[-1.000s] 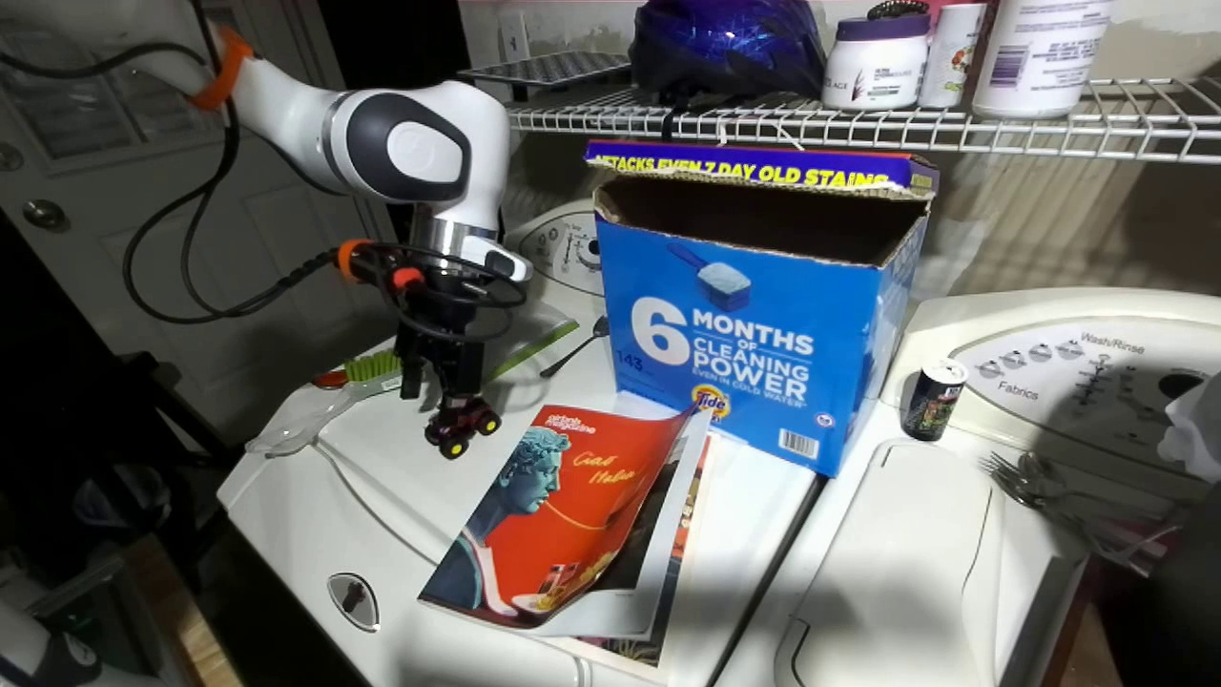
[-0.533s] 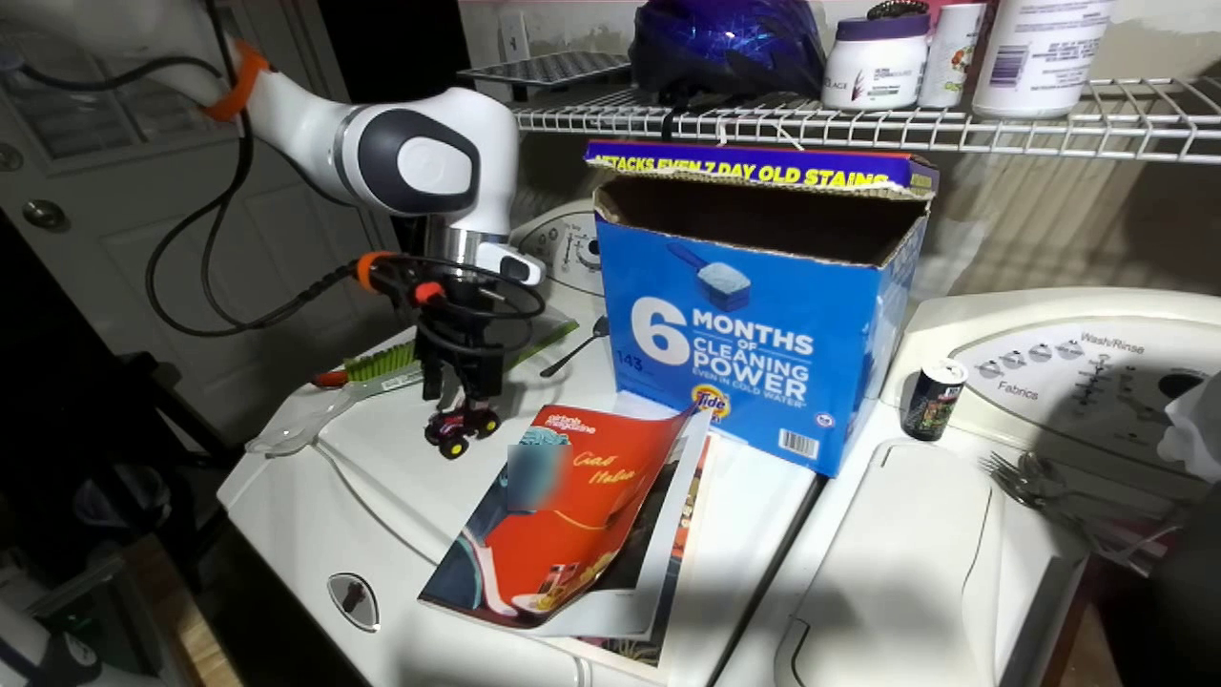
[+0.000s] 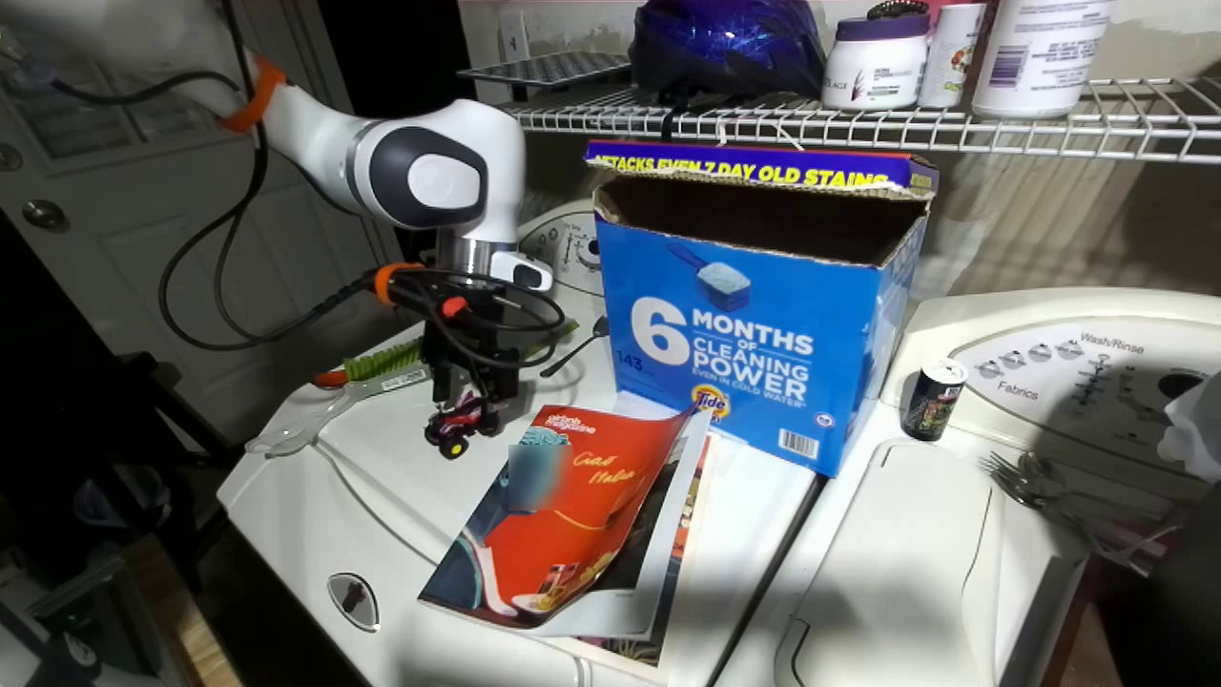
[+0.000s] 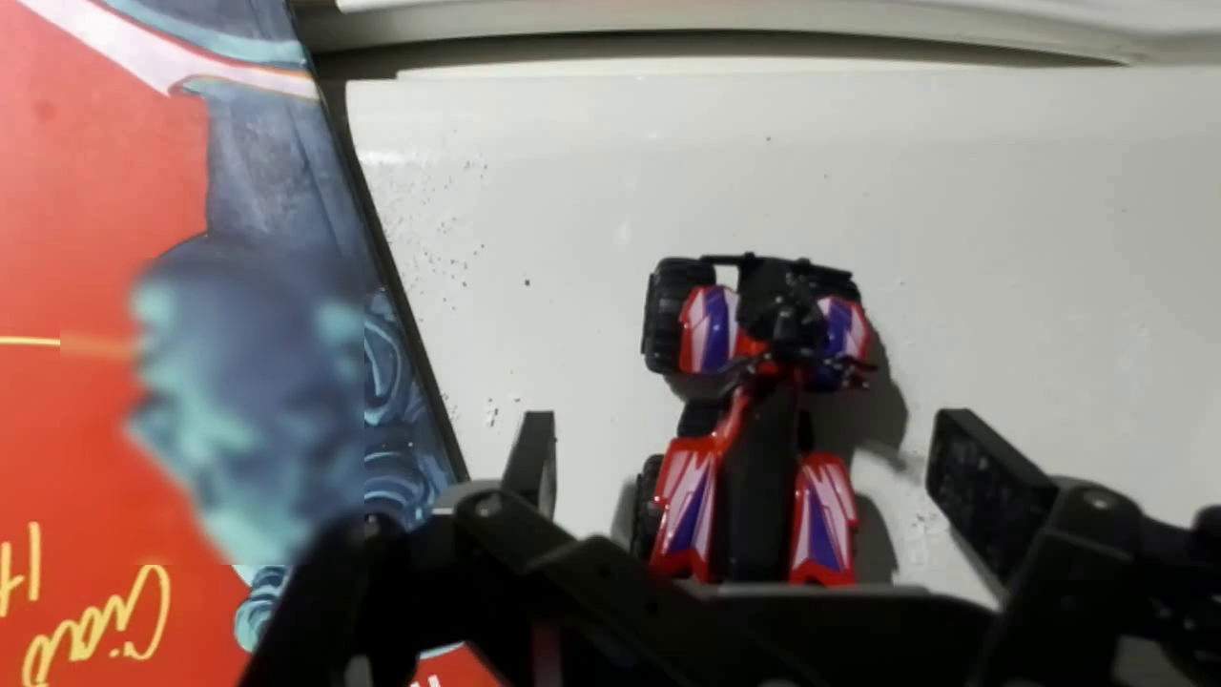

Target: Flip the car over.

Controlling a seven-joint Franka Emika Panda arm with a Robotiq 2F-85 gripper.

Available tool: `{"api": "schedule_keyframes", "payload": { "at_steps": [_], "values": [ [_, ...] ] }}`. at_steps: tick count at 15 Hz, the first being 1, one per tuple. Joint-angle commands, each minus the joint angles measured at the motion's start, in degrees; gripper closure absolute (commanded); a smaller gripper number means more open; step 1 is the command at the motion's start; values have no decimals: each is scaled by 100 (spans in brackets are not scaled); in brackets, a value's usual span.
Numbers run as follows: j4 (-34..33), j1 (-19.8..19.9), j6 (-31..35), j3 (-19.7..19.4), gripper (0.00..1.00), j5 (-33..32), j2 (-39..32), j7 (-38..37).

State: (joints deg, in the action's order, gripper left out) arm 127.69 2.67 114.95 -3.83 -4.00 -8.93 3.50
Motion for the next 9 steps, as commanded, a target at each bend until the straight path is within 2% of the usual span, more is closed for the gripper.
{"api": "schedule_keyframes", "payload": {
  "at_steps": [1,2,3,5,9],
  "values": [
    [-198,68,21,61,2,201,-223,344],
    [-222,67,5,66,8,216,-250,386],
    [-243,68,-9,70,27,226,-281,424],
    [-270,72,-35,68,37,220,-318,471],
    [-315,91,-154,39,67,164,-289,459]
  ]
}}
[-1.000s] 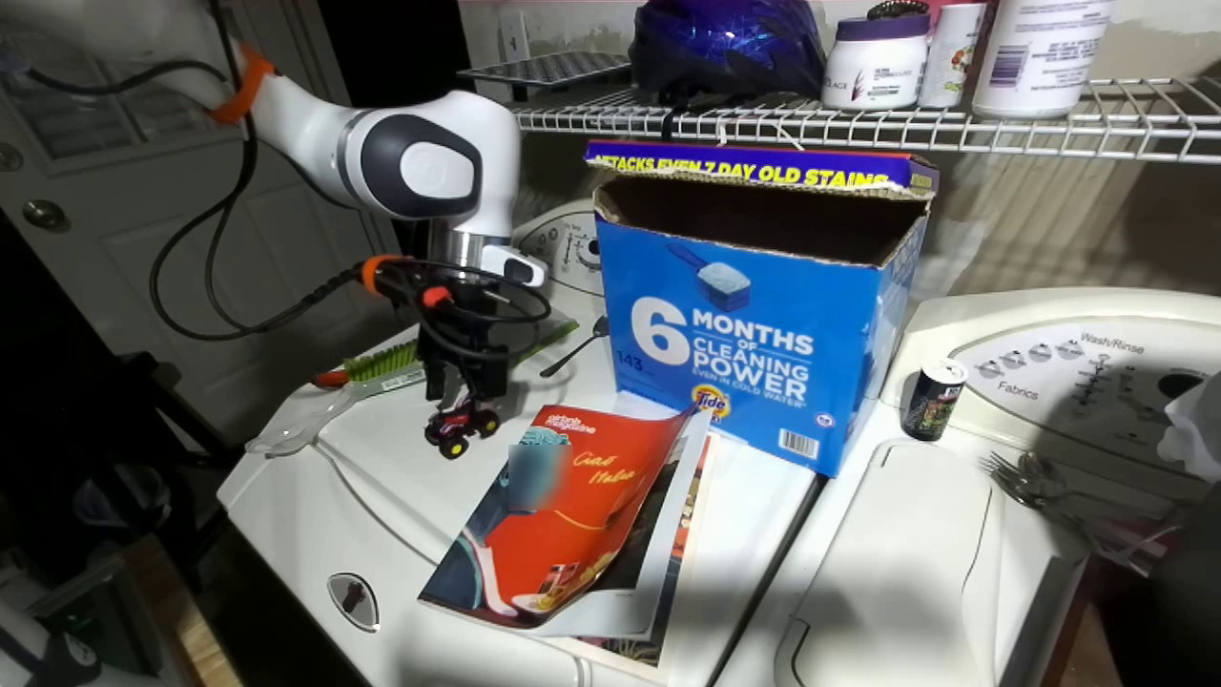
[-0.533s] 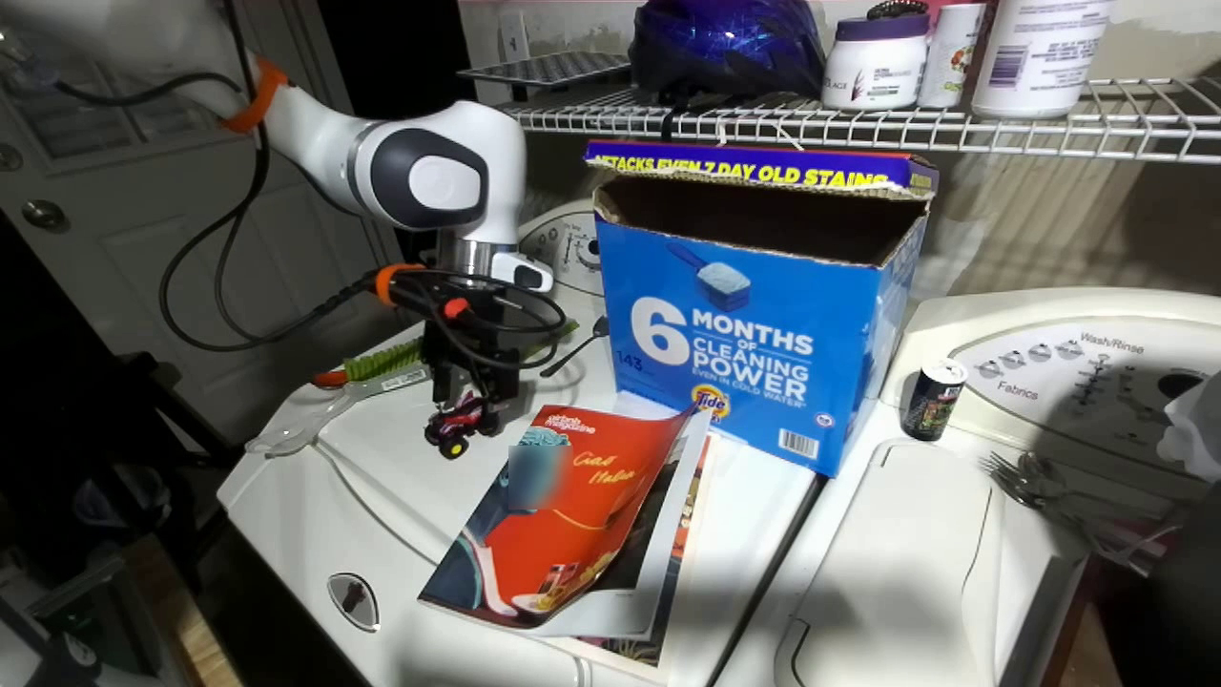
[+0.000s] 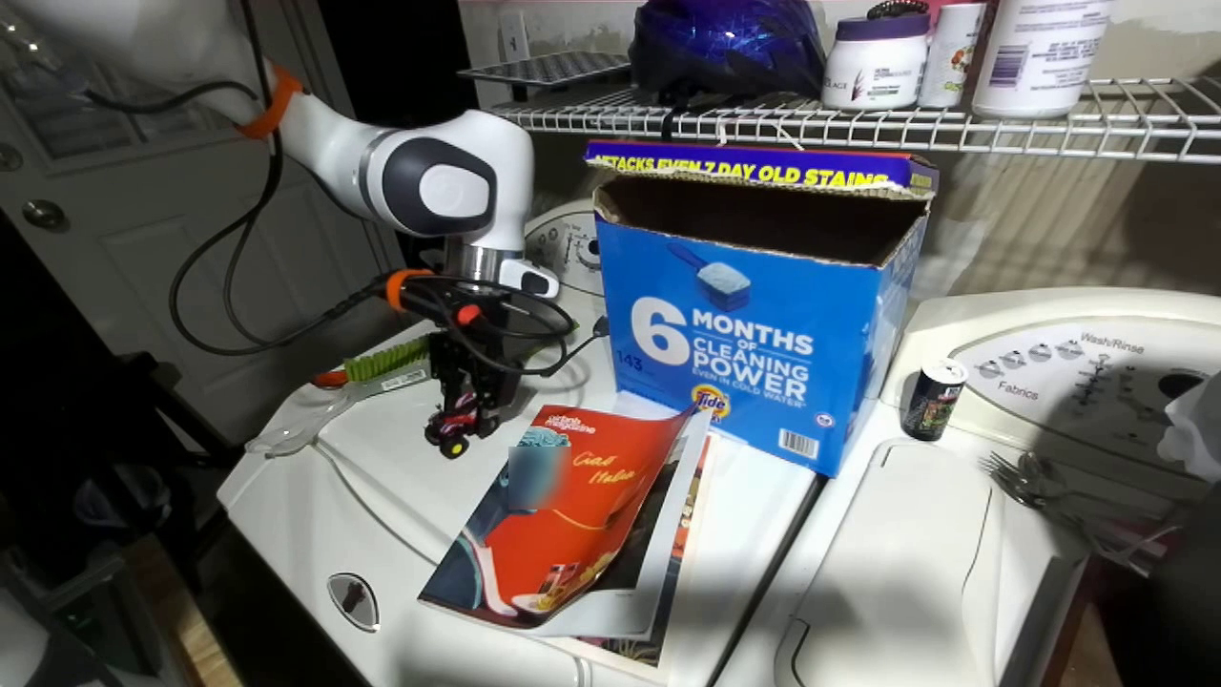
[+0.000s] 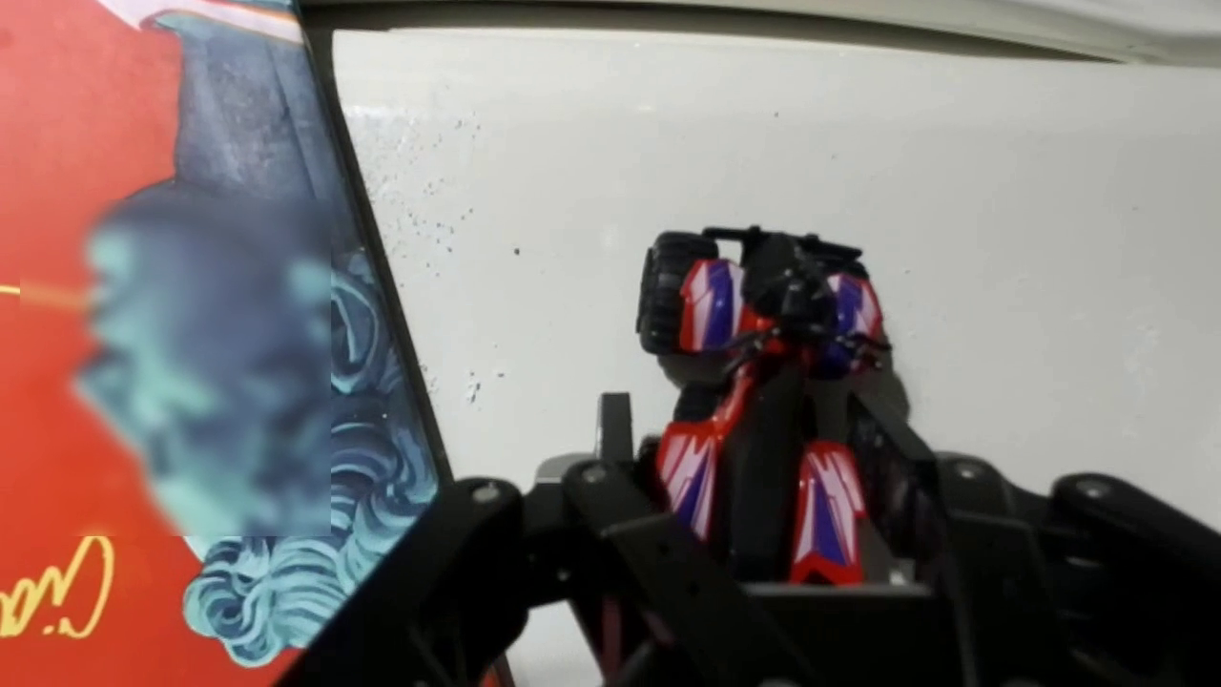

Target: Flip the car over.

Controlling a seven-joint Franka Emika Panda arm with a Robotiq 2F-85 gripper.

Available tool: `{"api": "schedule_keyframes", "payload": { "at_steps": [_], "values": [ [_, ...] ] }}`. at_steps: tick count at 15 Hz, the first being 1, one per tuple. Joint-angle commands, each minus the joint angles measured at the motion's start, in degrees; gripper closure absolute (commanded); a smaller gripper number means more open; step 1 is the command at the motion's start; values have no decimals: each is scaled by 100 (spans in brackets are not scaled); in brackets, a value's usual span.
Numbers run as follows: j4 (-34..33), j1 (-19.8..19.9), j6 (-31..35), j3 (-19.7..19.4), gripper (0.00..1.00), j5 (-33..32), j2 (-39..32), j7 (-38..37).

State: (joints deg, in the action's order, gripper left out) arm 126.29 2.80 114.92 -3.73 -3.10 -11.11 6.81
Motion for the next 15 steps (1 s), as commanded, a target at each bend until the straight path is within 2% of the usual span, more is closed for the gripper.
{"api": "schedule_keyframes", "payload": {
  "at_steps": [1,3,10,15],
  "values": [
    [-183,82,-187,20,69,45,-23,115],
    [-199,84,-260,3,73,-24,74,64],
    [-178,22,-285,30,73,-245,373,-113],
    [0,-82,391,71,73,-568,522,-458]
  ]
}}
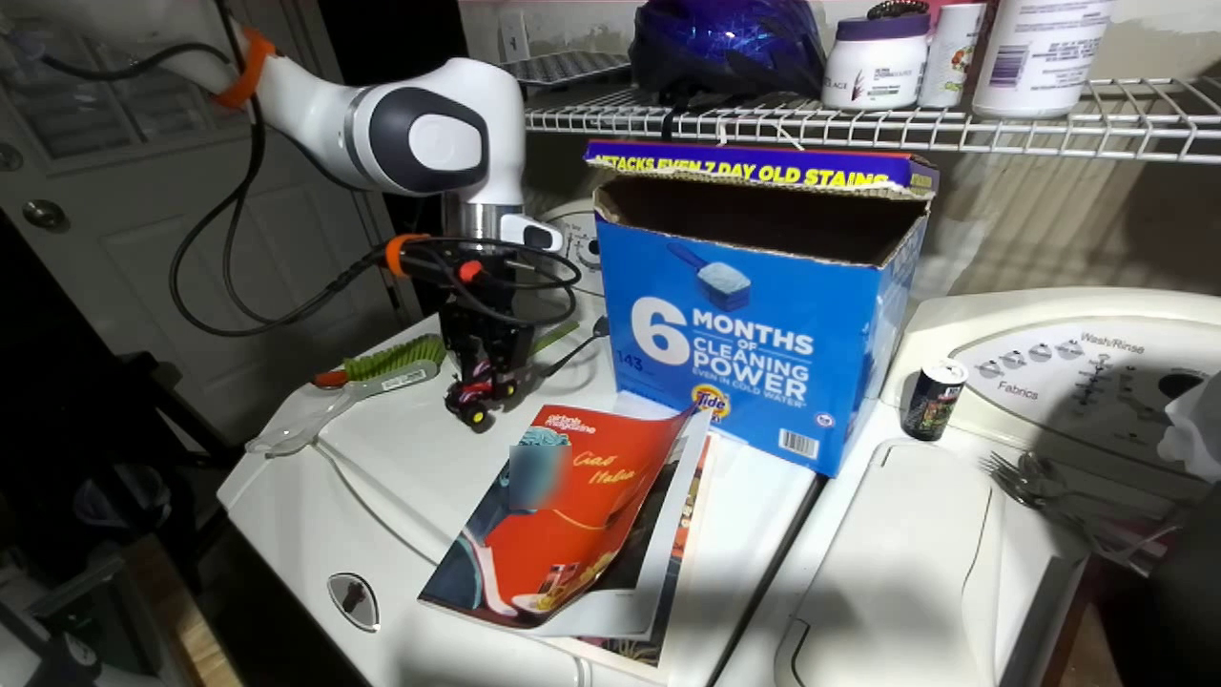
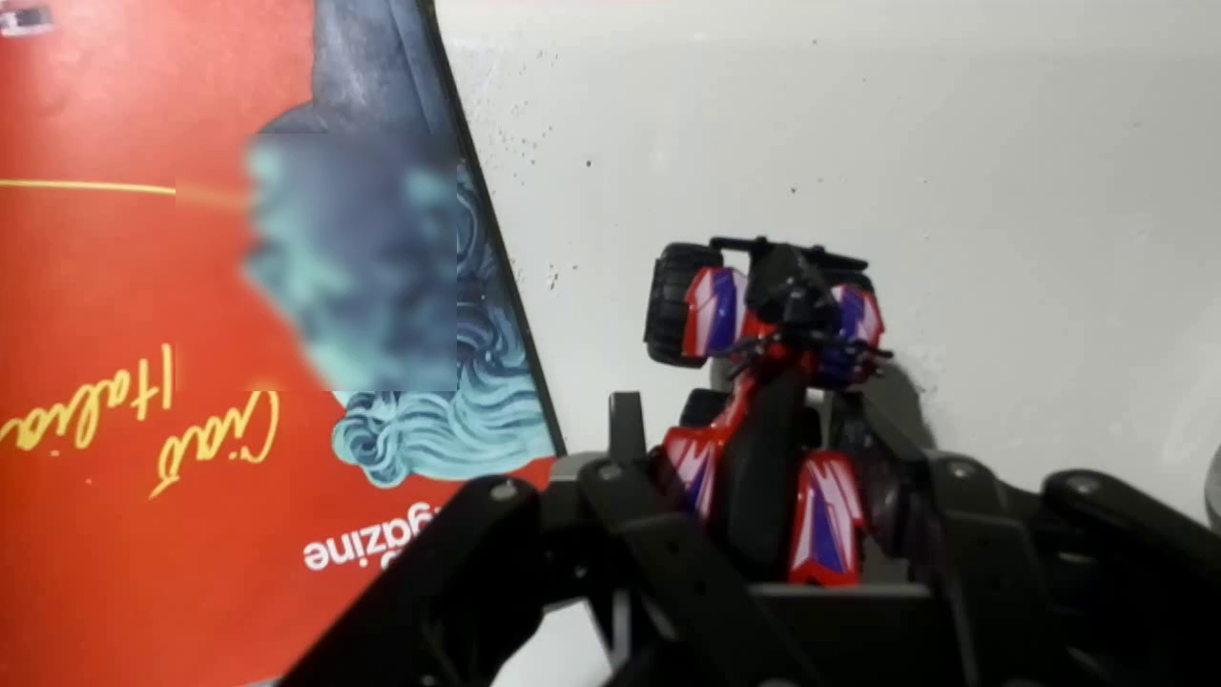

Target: Flip the car over.

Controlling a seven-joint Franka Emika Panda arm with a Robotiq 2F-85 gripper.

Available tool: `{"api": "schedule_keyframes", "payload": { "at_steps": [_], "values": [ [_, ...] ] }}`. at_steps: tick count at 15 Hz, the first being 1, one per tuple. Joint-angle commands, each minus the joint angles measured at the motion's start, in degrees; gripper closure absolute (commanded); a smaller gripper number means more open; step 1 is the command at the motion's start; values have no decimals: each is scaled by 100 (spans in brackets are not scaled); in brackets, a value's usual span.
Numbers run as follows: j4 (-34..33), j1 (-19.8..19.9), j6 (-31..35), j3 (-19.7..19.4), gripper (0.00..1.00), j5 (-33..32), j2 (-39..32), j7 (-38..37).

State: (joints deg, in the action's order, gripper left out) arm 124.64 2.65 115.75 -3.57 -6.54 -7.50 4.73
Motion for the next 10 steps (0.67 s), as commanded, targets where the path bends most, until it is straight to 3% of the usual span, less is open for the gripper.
{"api": "schedule_keyframes", "payload": {
  "at_steps": [1,6,10],
  "values": [
    [144,-72,265,79,73,-173,120,-209],
    [-32,-49,-538,148,73,86,-248,188],
    [-94,-32,-736,158,73,81,-531,255]
  ]
}}
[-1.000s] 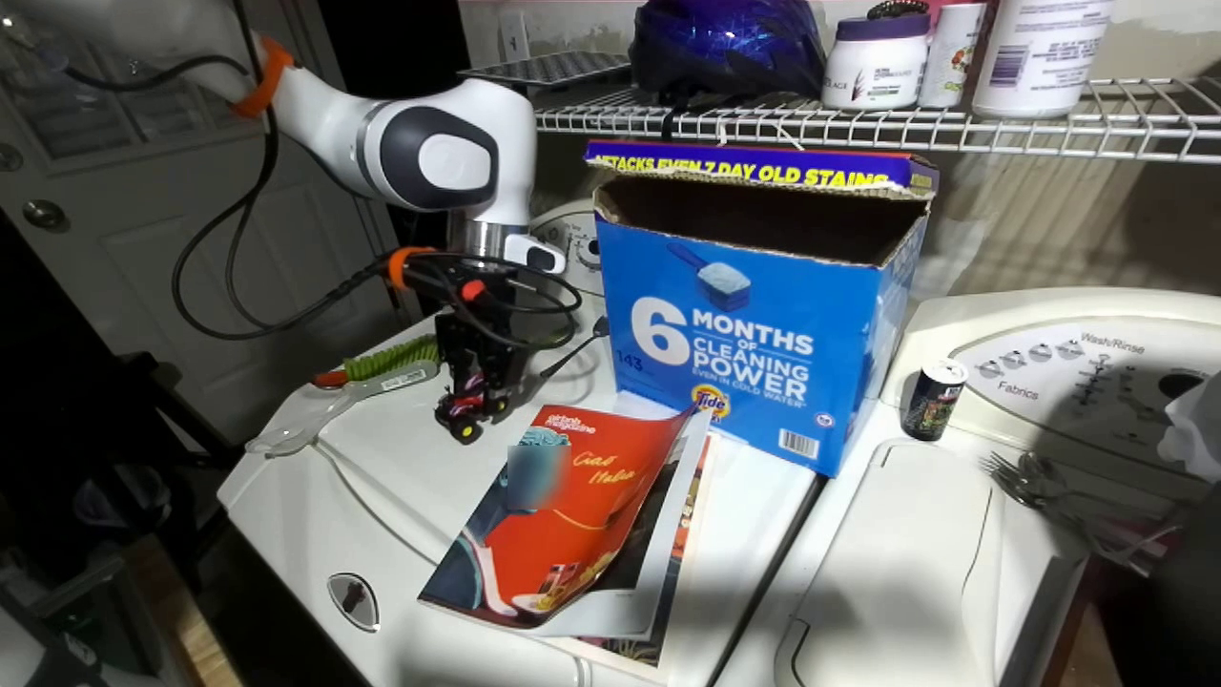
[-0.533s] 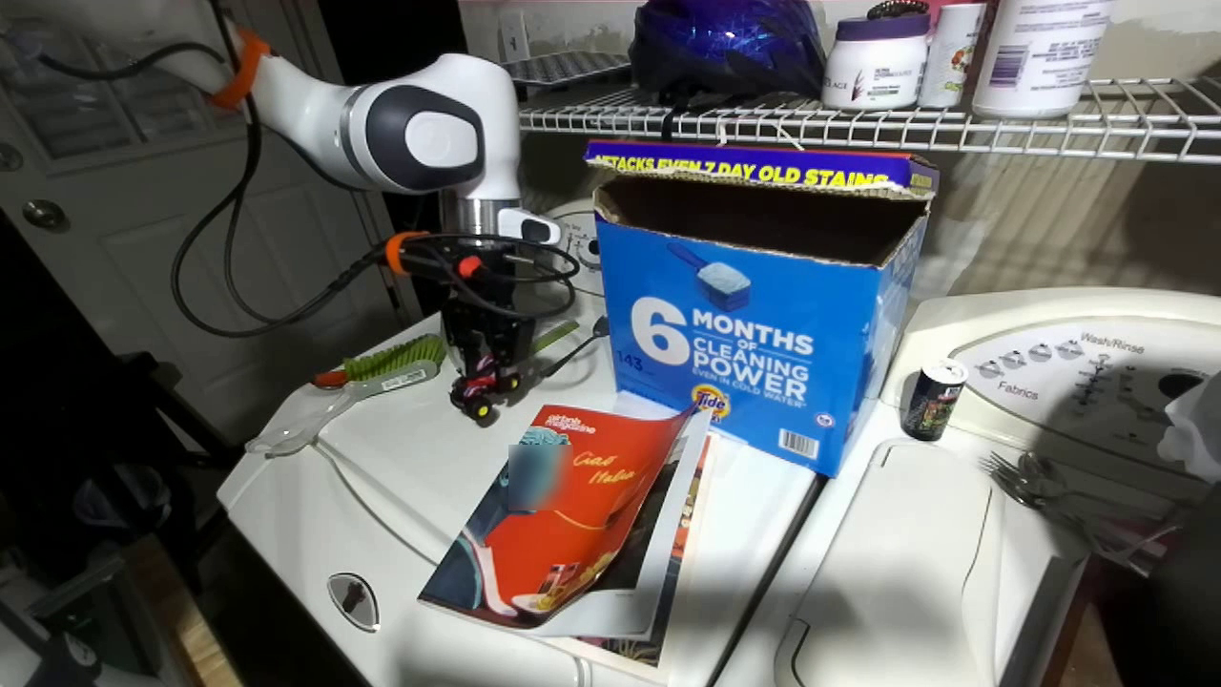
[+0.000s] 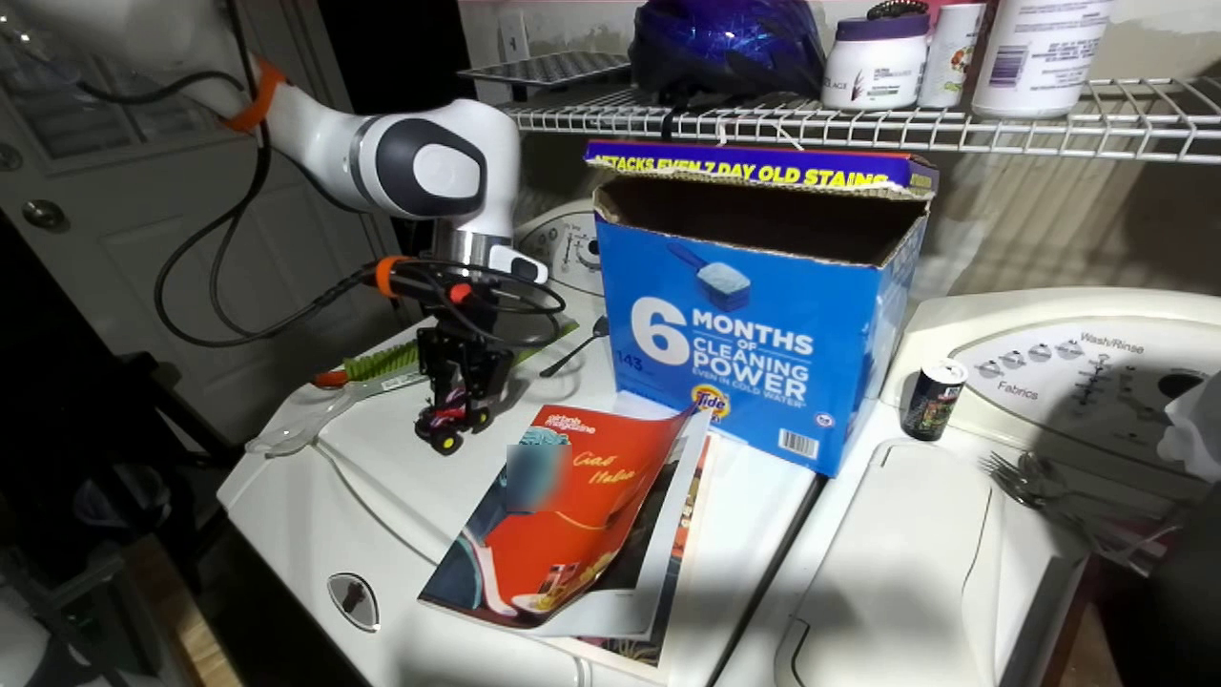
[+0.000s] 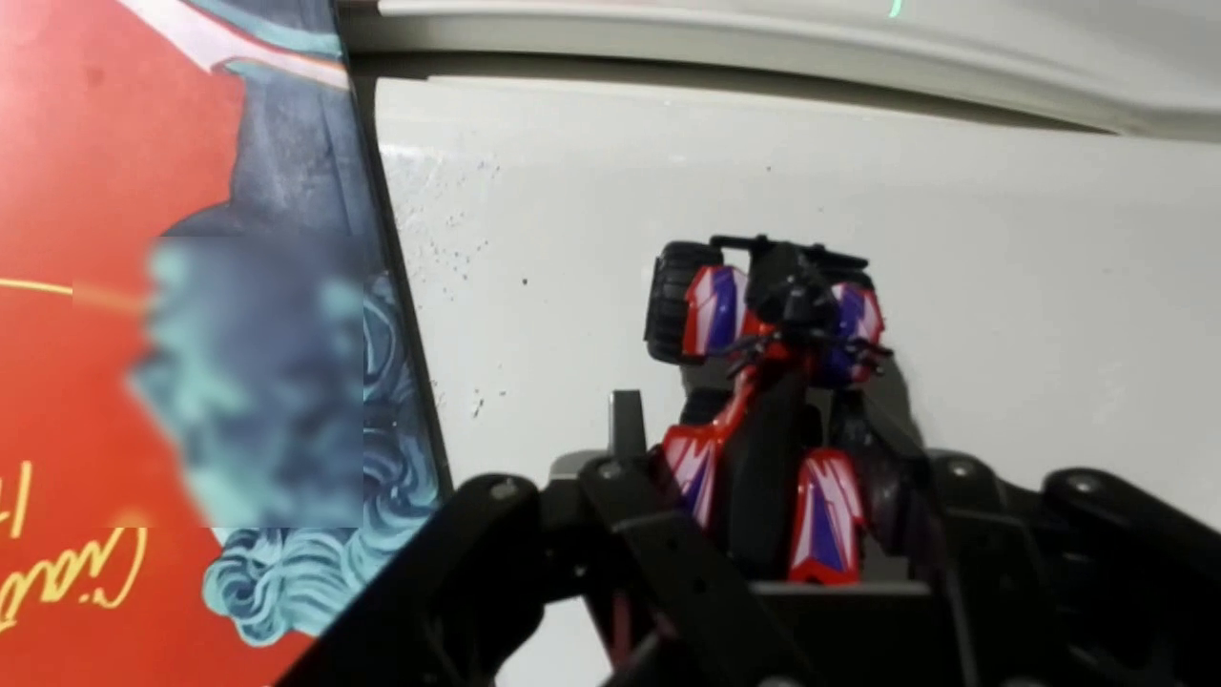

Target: Flip the car over.

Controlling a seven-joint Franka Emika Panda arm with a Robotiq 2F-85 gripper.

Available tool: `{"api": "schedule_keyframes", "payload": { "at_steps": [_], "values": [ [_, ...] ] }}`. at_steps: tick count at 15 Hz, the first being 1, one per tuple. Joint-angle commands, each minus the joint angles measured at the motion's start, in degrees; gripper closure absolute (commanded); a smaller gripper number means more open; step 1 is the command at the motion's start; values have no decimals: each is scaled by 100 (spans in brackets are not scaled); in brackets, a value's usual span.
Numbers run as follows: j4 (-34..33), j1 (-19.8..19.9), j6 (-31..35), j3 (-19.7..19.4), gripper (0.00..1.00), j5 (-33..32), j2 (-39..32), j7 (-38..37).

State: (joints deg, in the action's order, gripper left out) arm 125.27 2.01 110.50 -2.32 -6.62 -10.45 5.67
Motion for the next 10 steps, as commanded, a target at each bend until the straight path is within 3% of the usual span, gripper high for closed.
{"api": "schedule_keyframes", "payload": {
  "at_steps": [1,3,6,10],
  "values": [
    [-169,34,-217,36,73,89,-292,183],
    [-203,36,-254,38,73,77,-382,203],
    [-273,43,-301,41,23,88,-412,241],
    [-286,65,-304,39,1,120,-413,322]
  ]
}}
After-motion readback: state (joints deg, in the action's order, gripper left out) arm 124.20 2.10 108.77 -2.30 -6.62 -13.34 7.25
